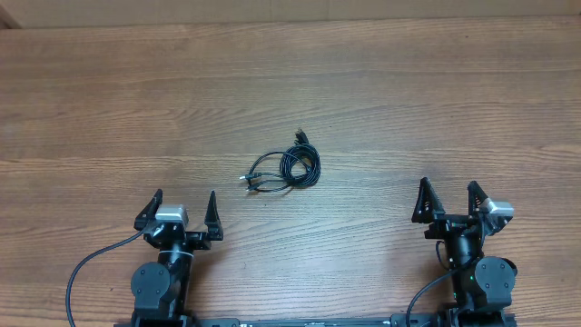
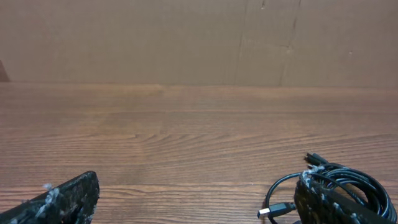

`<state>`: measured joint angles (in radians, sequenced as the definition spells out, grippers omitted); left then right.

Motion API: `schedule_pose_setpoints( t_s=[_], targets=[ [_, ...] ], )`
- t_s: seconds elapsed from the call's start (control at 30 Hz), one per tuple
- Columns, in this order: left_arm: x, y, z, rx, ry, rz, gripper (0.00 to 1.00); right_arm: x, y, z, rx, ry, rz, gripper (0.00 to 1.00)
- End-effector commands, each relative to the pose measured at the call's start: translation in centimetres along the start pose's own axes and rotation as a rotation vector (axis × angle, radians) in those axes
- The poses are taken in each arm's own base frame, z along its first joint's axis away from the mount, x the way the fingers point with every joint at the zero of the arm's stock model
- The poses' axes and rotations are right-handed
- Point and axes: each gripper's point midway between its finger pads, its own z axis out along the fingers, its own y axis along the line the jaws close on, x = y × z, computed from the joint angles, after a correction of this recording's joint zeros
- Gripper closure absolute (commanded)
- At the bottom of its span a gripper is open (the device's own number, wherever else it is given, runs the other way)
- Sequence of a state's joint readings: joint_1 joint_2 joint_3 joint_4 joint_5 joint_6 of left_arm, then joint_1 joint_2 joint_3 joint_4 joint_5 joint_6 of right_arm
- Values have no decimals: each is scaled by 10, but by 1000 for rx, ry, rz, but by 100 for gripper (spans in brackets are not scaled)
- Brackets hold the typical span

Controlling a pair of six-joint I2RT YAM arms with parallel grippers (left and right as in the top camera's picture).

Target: Untangle cables

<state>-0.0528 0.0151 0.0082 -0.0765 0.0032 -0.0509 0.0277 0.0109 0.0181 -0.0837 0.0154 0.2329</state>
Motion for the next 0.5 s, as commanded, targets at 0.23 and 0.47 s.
schedule_pose_setpoints(
  t_s=[0.23,0.47],
  targets=[
    [1,-18,-1,71,-3,20,0,3,-1,0,2,0,3,0],
    [1,-18,-1,72,-3,20,0,3,-1,0,2,0,3,0]
  ],
)
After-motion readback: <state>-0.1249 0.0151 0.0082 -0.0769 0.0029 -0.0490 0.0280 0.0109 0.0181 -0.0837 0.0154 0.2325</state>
